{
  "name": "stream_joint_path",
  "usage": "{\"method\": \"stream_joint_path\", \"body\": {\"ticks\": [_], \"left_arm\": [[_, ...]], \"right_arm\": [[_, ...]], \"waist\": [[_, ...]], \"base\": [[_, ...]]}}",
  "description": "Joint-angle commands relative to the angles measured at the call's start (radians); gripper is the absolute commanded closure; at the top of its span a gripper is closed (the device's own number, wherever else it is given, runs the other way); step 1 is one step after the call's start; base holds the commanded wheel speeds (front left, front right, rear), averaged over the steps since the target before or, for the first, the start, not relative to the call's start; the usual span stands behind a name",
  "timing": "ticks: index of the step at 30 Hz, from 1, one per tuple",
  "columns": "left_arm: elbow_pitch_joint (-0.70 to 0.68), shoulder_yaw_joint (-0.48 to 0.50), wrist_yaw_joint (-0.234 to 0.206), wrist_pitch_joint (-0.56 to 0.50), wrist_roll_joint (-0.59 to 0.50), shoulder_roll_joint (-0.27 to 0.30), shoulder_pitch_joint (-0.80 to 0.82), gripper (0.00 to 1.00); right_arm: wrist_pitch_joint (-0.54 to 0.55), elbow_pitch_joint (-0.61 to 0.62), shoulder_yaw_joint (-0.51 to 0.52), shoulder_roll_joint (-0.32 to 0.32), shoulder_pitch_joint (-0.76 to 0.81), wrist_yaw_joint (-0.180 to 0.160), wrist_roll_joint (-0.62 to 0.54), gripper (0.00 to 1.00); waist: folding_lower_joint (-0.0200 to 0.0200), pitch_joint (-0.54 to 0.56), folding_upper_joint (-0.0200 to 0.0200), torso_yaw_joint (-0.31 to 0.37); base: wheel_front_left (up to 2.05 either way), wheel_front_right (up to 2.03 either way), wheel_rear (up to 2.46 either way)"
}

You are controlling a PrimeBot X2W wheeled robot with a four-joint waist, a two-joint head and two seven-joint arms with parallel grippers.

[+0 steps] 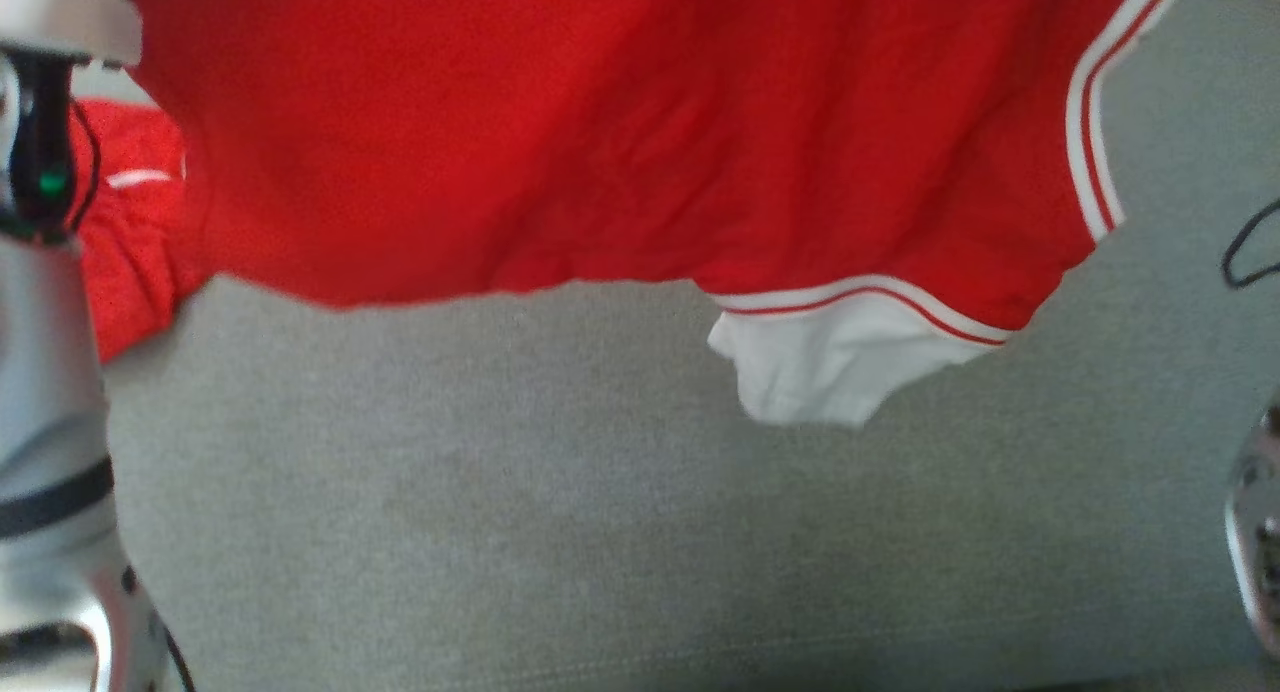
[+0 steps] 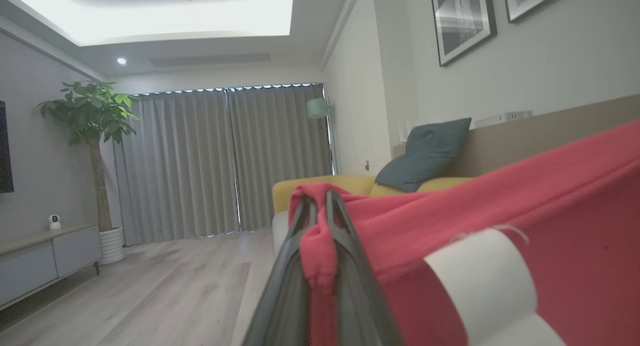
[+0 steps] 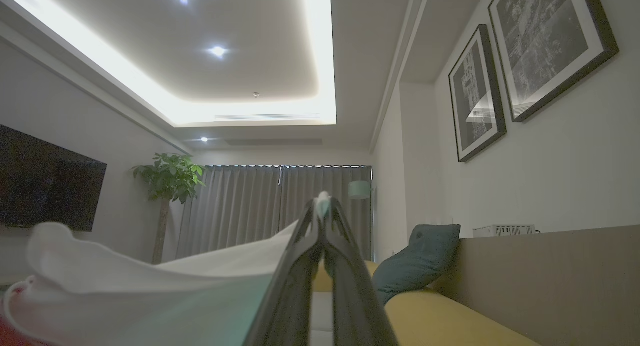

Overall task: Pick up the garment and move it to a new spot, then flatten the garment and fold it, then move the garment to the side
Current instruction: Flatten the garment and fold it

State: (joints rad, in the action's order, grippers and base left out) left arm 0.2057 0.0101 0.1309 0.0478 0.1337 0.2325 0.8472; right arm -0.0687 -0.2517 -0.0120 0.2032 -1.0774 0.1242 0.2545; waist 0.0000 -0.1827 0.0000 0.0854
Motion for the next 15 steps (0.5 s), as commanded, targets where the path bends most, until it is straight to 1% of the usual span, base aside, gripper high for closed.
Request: {"method": "stream_joint_path", "body": {"ticks": [1, 3, 5, 8, 11, 15], "left_arm": [[-0.012, 0.025, -0.005, -0.003, -0.006, 0.045, 0.054, 1.00], [0.037, 0.010, -0.009, -0.007, -0.011, 0.035, 0.103, 1.00], [0.097, -0.005, -0.013, 0.014, -0.022, 0.032, 0.159, 1.00], [0.188, -0.008, -0.038, 0.057, -0.035, 0.027, 0.257, 1.00], [0.260, -0.003, -0.065, 0.131, -0.037, 0.014, 0.366, 1.00], [0.332, -0.004, -0.076, 0.182, -0.032, 0.001, 0.452, 1.00]], "right_arm": [[0.007, 0.007, 0.009, -0.004, -0.043, 0.007, -0.011, 1.00], [0.005, -0.040, 0.010, 0.003, -0.096, 0.007, -0.056, 1.00], [-0.016, -0.097, 0.024, -0.005, -0.151, 0.007, -0.091, 1.00], [-0.072, -0.178, 0.056, -0.011, -0.249, 0.007, -0.177, 1.00], [-0.132, -0.247, 0.131, -0.021, -0.348, 0.007, -0.264, 1.00], [-0.172, -0.297, 0.213, -0.039, -0.440, 0.007, -0.329, 1.00]], "waist": [[0.0000, -0.061, 0.0000, -0.011], [0.0000, -0.116, 0.0000, -0.016], [0.0000, -0.155, 0.0000, -0.013], [0.0000, -0.203, 0.0000, 0.001], [0.0000, -0.230, 0.0000, 0.008], [0.0000, -0.249, 0.0000, 0.016]], "base": [[0.00, 0.00, 0.00], [0.00, 0.00, 0.00], [0.00, 0.00, 0.00], [0.00, 0.00, 0.00], [0.00, 0.00, 0.00], [0.00, 0.00, 0.00]]}}
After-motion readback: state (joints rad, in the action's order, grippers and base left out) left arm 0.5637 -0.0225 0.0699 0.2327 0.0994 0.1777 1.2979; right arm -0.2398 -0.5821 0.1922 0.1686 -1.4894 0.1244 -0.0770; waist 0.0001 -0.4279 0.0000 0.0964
